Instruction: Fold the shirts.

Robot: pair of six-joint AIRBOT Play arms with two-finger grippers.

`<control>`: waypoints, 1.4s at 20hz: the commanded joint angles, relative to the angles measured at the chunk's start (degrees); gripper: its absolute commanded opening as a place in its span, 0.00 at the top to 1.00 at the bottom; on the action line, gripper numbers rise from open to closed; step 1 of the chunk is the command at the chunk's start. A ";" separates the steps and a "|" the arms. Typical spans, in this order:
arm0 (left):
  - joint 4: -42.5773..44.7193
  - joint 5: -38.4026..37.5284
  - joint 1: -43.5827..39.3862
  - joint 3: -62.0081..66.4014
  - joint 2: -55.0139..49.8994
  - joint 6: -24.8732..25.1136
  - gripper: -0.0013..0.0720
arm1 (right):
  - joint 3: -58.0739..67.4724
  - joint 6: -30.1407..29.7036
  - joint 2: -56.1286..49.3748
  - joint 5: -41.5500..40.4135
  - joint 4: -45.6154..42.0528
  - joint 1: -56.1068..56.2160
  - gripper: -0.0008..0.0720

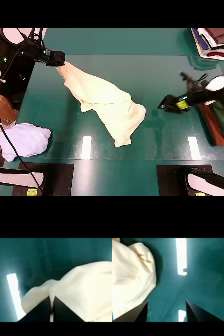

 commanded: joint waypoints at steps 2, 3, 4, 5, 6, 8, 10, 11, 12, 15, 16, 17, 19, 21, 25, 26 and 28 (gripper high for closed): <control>0.00 -0.28 0.04 0.00 0.42 0.13 0.95 | -1.22 -4.22 -9.20 -9.75 10.27 5.60 0.31; 0.00 -0.28 0.04 0.00 0.42 0.15 0.95 | 0.79 -4.22 -11.13 -10.29 9.79 6.93 0.37; 0.00 -0.33 0.04 0.00 0.42 0.15 0.95 | 2.93 -4.22 -13.20 -10.34 9.73 8.09 0.38; 0.00 -0.46 0.04 0.00 0.42 0.15 0.95 | 4.76 -4.22 -15.06 -10.16 9.75 8.90 0.38; 0.02 -0.81 0.04 0.00 0.42 0.15 0.95 | 6.71 -4.20 -16.96 -9.66 9.75 9.55 0.38; 0.00 -1.38 0.04 0.00 0.42 0.15 0.95 | 9.81 -4.35 -19.54 -8.70 9.75 10.60 0.65; 0.00 -1.86 0.04 0.02 0.61 0.15 0.95 | 12.17 -6.10 -20.37 -8.83 9.66 11.34 0.97; 0.02 -1.97 0.04 0.09 1.05 0.13 0.95 | 13.35 -6.08 -19.98 -9.22 9.60 11.61 0.97; 0.13 -1.95 0.07 0.09 2.01 0.15 0.95 | 14.78 -6.05 -18.88 -9.60 8.52 11.39 0.97; 0.63 0.07 0.07 0.22 9.11 0.17 0.95 | 22.10 -5.88 -10.99 -9.11 0.42 8.72 0.97; 0.63 1.09 0.07 0.26 12.37 0.20 0.95 | 24.81 -5.88 -7.54 -8.57 -1.20 7.26 0.97; 0.66 1.75 0.07 0.55 15.76 0.20 0.95 | 27.63 -5.90 -3.98 -7.96 -2.29 5.66 0.97; 0.66 2.32 0.04 2.19 22.82 0.22 0.95 | 33.70 -5.92 3.06 -6.49 -2.34 2.14 0.97; 0.48 2.40 0.04 4.07 28.98 0.20 0.95 | 39.15 -5.95 8.81 -4.33 -2.34 -0.68 0.97; 0.20 2.60 0.04 7.13 39.98 0.13 0.95 | 47.12 -5.95 17.29 -0.33 -2.38 -5.05 0.97; 0.20 2.91 0.04 7.98 41.97 0.11 0.95 | 48.28 -5.95 19.12 -0.26 -2.38 -6.32 0.97; 0.20 3.17 0.04 10.64 44.39 -0.22 0.95 | 50.14 -5.95 21.88 0.52 -2.38 -9.33 0.97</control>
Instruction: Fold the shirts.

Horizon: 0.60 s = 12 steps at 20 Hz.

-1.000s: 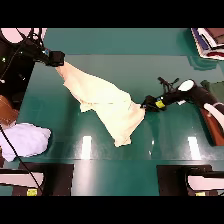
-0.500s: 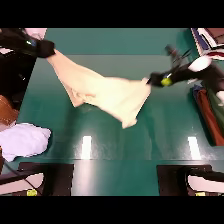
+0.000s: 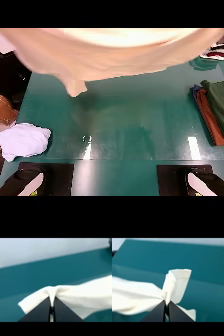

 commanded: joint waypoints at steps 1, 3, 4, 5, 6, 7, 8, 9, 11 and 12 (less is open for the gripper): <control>-0.02 0.63 0.02 4.55 5.40 -1.11 0.95 | 4.83 0.04 5.77 2.69 -0.39 -5.57 0.97; 0.00 1.16 0.02 6.82 5.38 -1.51 0.95 | 6.12 0.04 6.36 5.09 -0.33 -9.42 0.97; 0.07 1.16 0.02 6.82 4.92 -1.51 0.95 | 6.36 0.04 6.25 6.75 -0.35 -10.88 0.97; 0.09 0.00 0.04 6.82 3.54 -1.51 0.95 | 6.29 0.09 5.44 8.50 -0.33 -11.82 0.97; 0.04 -1.75 0.02 6.58 1.55 -1.51 0.95 | 6.29 0.09 3.98 10.58 -0.31 -11.93 0.97; -0.13 -3.74 0.02 5.44 -1.01 -1.57 0.95 | 6.23 0.24 1.79 13.55 -0.17 -11.89 0.97; -0.48 -5.70 0.02 3.65 -3.61 -1.55 0.95 | 5.51 1.81 -0.76 16.33 -0.22 -11.54 0.97; -0.50 -7.72 0.02 1.01 -6.67 -1.55 0.95 | 3.58 2.21 -3.06 17.42 -0.35 -10.38 0.97; -1.42 -9.57 0.02 -5.92 -13.22 -1.53 0.95 | -2.95 2.19 -8.02 17.07 -0.52 -6.99 0.97; -2.01 -9.66 0.02 -9.94 -16.33 -1.46 0.95 | -6.56 2.19 -10.58 16.26 -1.55 -4.90 0.97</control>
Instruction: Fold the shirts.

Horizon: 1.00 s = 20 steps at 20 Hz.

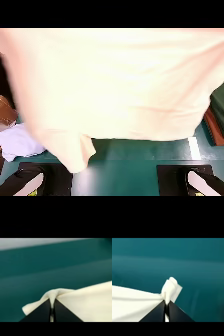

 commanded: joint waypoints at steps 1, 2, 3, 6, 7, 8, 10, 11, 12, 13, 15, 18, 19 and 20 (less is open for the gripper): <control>-2.27 -2.86 0.04 -11.87 -10.58 0.04 0.95 | -10.19 0.68 -8.68 0.83 -3.39 5.84 0.97; -2.34 -1.70 0.04 -15.80 -13.84 0.52 0.95 | -13.38 0.66 -11.85 -1.16 -6.75 8.09 0.97; -2.34 0.55 0.04 -19.58 -17.42 0.72 0.95 | -15.34 0.61 -15.02 -3.48 -8.74 9.79 0.97; -2.25 10.23 0.07 -23.82 -26.84 3.65 0.95 | -16.09 0.52 -24.09 -12.13 -9.07 11.89 0.97; -1.92 13.62 0.07 -23.61 -28.89 3.63 0.95 | -14.23 0.52 -26.77 -13.00 -9.05 12.00 0.97; -1.84 16.94 0.07 -23.37 -30.05 3.45 0.95 | -11.56 0.52 -29.49 -12.70 -8.83 12.00 0.97; -1.84 22.14 0.07 -23.04 -30.49 2.86 0.36 | -5.88 0.48 -33.53 -11.89 -7.10 11.63 0.94; -1.77 22.12 0.09 -22.12 -30.49 2.08 0.23 | -3.39 0.48 -34.71 -11.96 -5.75 11.21 0.62; -1.66 20.04 0.50 -20.70 -30.47 1.70 0.23 | -1.05 0.48 -35.26 -11.78 -3.63 10.56 0.31; -1.68 15.80 1.55 -18.73 -30.25 1.42 0.23 | 0.70 0.42 -35.19 -10.75 -1.20 9.84 0.31; -2.12 5.86 4.57 -16.87 -28.74 1.77 0.23 | 1.42 -1.40 -33.14 -7.23 2.54 7.58 0.31; -2.14 0.83 8.79 -27.19 -21.29 2.75 0.23 | -7.08 -3.65 -25.88 -4.33 4.52 4.22 0.33; -2.40 1.33 9.73 -33.11 -17.70 2.80 0.23 | -11.04 -3.67 -23.04 -4.48 4.50 3.41 0.33; -2.40 2.43 10.08 -39.23 -14.08 2.78 0.23 | -15.26 -4.15 -20.04 -4.68 4.52 2.71 0.33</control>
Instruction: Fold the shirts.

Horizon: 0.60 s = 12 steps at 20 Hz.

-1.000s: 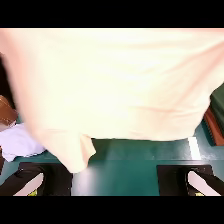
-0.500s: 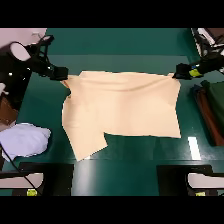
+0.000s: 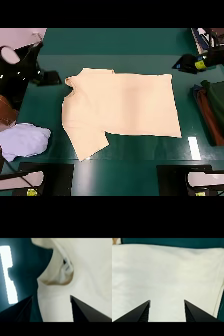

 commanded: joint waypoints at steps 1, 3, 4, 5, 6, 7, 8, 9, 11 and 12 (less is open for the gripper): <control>-0.44 -1.38 2.38 -16.26 10.27 0.50 0.23 | -10.86 -2.01 8.41 1.09 2.25 -2.71 0.37; -2.80 0.39 2.38 -26.67 15.72 -0.55 0.23 | -16.92 -2.10 12.92 0.59 2.25 -2.69 0.37; -3.63 1.29 2.38 -30.99 17.59 -0.87 0.23 | -18.84 -2.51 14.45 0.35 2.38 -2.69 0.37; -4.02 2.08 2.38 -34.18 18.67 -0.90 0.23 | -20.68 -2.80 15.87 -0.31 3.48 -2.69 0.37; -4.57 2.84 2.38 -36.76 19.02 -1.01 0.23 | -22.45 -3.52 17.18 -0.98 5.20 -2.69 0.37; -5.92 3.39 2.38 -38.51 18.95 -0.96 0.23 | -23.56 -3.69 18.16 -1.42 5.86 -2.69 0.37; -7.96 4.48 2.38 -40.09 18.95 -0.74 0.23 | -24.50 -3.80 18.95 -1.81 6.67 -2.69 0.37; -9.68 6.03 2.38 -41.20 18.95 -0.74 0.23 | -25.24 -3.80 19.63 -2.16 6.73 -2.60 0.37; -11.32 8.96 2.38 -42.62 18.95 -0.76 0.23 | -26.16 -3.82 20.57 -2.54 6.62 -2.27 0.37; -12.15 9.53 2.36 -43.08 18.95 -0.74 0.23 | -26.25 -3.85 20.90 -2.43 6.62 -2.27 0.37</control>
